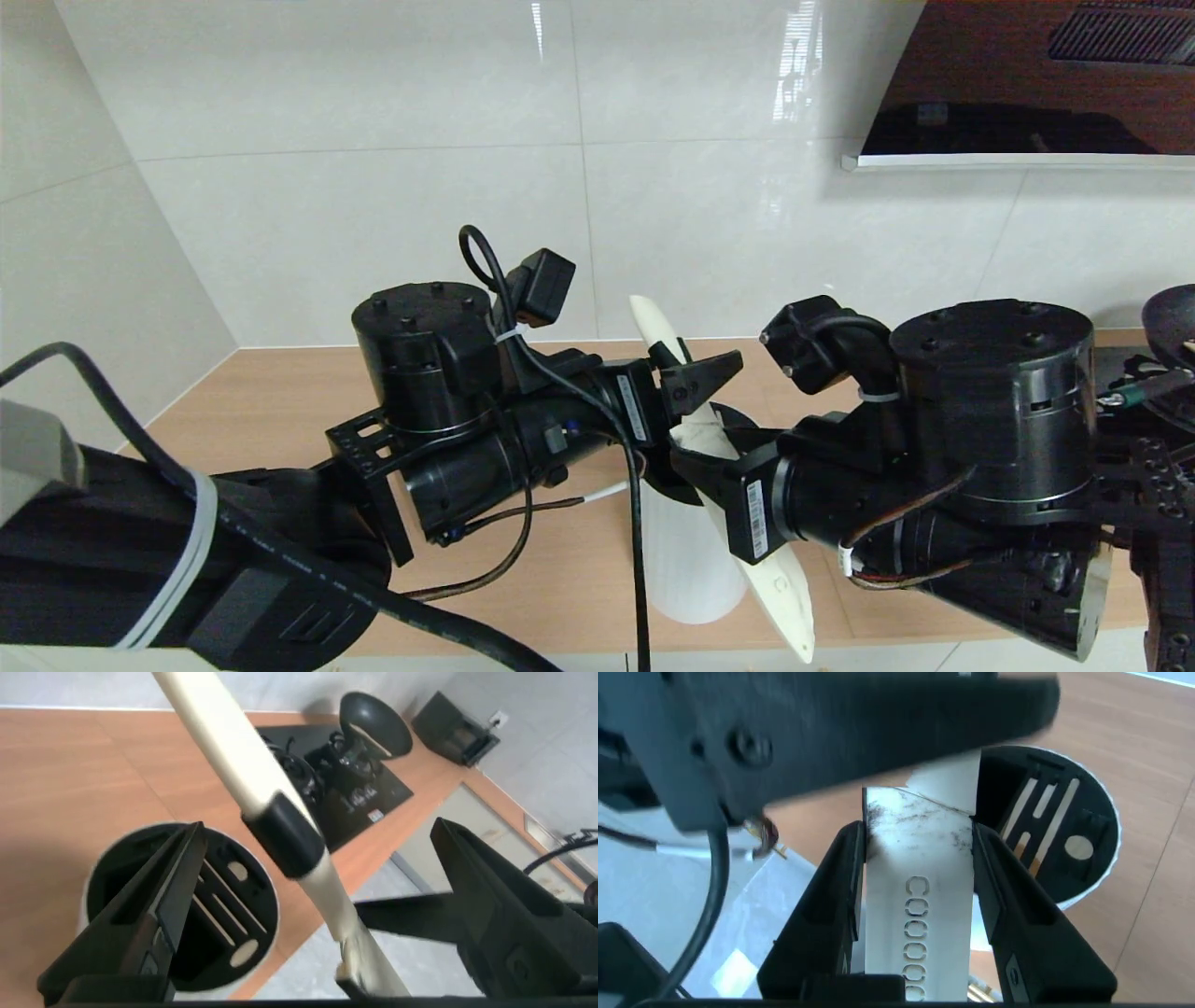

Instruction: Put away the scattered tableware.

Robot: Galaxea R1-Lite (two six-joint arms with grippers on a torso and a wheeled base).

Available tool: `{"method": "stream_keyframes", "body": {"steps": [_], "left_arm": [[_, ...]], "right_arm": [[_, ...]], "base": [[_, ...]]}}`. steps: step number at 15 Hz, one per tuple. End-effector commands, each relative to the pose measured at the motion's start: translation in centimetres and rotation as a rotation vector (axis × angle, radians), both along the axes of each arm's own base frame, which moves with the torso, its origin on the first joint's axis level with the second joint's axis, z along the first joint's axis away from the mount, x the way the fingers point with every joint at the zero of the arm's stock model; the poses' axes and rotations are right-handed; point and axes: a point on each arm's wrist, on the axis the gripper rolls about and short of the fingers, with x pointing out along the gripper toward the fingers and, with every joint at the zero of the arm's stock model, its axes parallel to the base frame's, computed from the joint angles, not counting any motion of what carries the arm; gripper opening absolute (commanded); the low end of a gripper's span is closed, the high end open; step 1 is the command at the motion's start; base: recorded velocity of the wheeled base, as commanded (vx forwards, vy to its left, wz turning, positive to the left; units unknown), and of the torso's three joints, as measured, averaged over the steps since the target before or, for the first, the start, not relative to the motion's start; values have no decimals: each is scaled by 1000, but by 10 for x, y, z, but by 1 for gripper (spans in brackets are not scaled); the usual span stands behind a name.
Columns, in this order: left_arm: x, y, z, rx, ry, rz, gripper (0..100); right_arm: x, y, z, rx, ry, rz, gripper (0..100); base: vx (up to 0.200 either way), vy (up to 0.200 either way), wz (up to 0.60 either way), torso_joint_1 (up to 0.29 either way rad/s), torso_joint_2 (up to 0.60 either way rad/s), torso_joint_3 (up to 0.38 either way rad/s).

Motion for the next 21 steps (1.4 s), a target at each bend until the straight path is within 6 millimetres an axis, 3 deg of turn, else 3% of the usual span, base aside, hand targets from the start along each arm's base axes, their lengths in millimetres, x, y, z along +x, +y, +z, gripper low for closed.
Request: {"method": "stream_keyframes", "body": {"steps": [1,3,4,16,17,19,21], "left_arm": [[1,3,3,-8,-8,8,100],[0,3,4,-9,-10,10,100],[1,3,3,-7,-8,13,0],[-1,5,10,-20,-22,14,0],[-3,6,14,-32,-33,14,0],[-5,9,22,-63,-71,31,0],[-11,26,47,-124,-143,76,0]], "right_arm": [[-4,0,0,-1,0,10,0],[-5,0,-2,-8,2,14,0],[-5,0,-2,-8,2,14,0],[-6,-5,8,23,-17,5,0],[-5,-5,9,37,-25,2,100],[-5,-4,10,58,-41,1,100],[-5,-11,18,80,-64,-23,100]], "base": [[0,0,0,0,0,0],[0,0,0,0,0,0],[0,0,0,0,0,0],[0,0,0,0,0,0],[0,0,0,0,0,0],[0,0,0,0,0,0],[0,0,0,0,0,0]]}}
